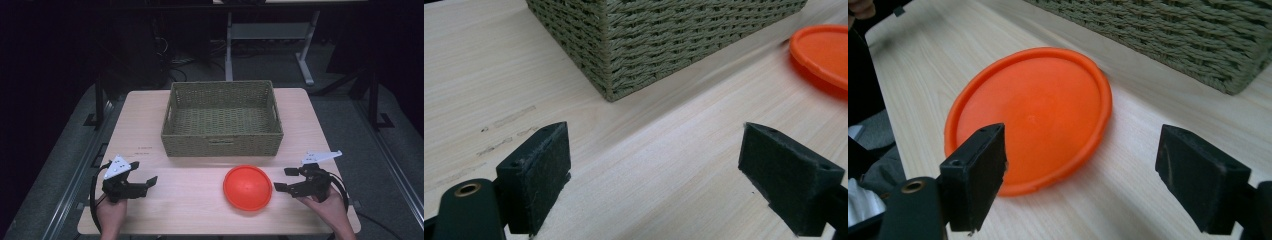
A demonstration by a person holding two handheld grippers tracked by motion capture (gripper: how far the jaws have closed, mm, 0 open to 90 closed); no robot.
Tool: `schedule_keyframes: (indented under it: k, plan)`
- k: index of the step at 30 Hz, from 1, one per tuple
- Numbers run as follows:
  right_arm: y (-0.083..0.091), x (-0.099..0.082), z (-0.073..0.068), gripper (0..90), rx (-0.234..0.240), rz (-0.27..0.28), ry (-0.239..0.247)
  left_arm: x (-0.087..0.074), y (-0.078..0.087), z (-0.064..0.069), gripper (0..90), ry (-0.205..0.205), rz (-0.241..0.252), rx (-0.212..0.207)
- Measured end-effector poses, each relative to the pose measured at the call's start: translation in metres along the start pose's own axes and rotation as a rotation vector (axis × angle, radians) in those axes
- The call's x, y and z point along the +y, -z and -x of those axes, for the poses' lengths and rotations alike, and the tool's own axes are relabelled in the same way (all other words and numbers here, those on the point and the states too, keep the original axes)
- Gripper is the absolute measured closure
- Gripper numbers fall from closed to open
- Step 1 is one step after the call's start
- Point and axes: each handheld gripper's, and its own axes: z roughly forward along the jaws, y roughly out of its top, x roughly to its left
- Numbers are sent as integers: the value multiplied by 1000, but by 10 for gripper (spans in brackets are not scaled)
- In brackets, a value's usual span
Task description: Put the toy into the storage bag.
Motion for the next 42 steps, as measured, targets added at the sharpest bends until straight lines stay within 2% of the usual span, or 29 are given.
schedule_keyframes:
  k: [5, 9, 12, 18, 24, 28, 32, 38, 42]
  plan:
    - [-11, 11, -1, 207, -3, -41, 26, 0, 1, 2, 128, -28, 1, 2]
    - [-19, 18, -1, 208, -5, -65, 31, 0, 0, 2, 128, -26, 1, 2]
    - [-25, 23, 0, 210, 0, -57, 46, 0, 0, 2, 128, -32, -2, 4]
    - [-40, 28, 2, 220, 12, -87, 31, 0, 0, 4, 128, -49, -3, 7]
    - [-50, 27, 2, 243, 5, -108, 22, 0, -1, 4, 128, -53, -4, 3]
    - [-58, 23, 4, 260, 1, -153, 9, 0, -2, 5, 128, -55, -6, -4]
    - [-59, 22, 2, 285, -3, -169, 21, 0, -2, 4, 128, -54, -7, 0]
    - [-61, 19, 3, 331, 5, -191, 11, 0, -2, 5, 128, -56, -7, 0]
    - [-61, 18, 3, 358, -6, -201, 13, 0, -2, 5, 128, -56, -7, 1]
